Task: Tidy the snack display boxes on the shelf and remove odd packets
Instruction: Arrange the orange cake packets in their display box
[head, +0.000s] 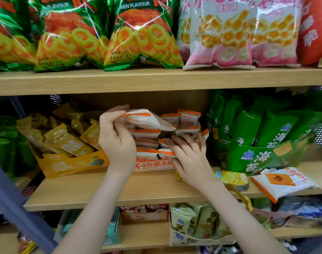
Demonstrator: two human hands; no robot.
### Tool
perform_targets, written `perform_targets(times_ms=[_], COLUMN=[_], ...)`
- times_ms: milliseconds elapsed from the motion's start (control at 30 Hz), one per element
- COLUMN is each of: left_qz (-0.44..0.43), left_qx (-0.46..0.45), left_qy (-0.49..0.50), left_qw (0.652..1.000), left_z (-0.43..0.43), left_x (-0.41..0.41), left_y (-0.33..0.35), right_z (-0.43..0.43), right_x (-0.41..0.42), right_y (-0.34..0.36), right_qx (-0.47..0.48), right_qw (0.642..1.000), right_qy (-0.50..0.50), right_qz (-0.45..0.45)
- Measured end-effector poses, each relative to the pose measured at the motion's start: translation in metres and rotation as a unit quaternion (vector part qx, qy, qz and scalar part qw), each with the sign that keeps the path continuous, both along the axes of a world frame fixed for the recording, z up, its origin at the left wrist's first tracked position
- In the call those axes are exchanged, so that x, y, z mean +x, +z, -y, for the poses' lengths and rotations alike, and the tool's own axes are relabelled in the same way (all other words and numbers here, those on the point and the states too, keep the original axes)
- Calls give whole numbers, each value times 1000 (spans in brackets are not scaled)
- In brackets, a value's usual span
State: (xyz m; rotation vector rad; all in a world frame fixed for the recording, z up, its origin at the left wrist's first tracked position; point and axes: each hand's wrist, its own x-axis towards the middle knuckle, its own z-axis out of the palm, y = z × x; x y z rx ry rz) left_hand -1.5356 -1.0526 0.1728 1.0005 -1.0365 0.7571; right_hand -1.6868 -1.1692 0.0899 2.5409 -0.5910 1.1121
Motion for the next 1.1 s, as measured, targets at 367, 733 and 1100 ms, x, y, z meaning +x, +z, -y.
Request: perform_targets(times_ms=[367,733,1100], left_qz=[-91,12,-241], left_qx=[31,460,699], left_qy=[-59,-106,-251], left_qw=[994,882,625], left_z=[-78,-167,-239], left_x=[0,1,-30], left_y=[-18,-114,-191], right_z=[-27,-193,-255], right_x=[-5,-4,-10], right_y=[-8,-14,-84], right_qx=[2,529,708], right_qw=[999,826,695], right_qy=[-44,194,6], right_qz=[25,32,126])
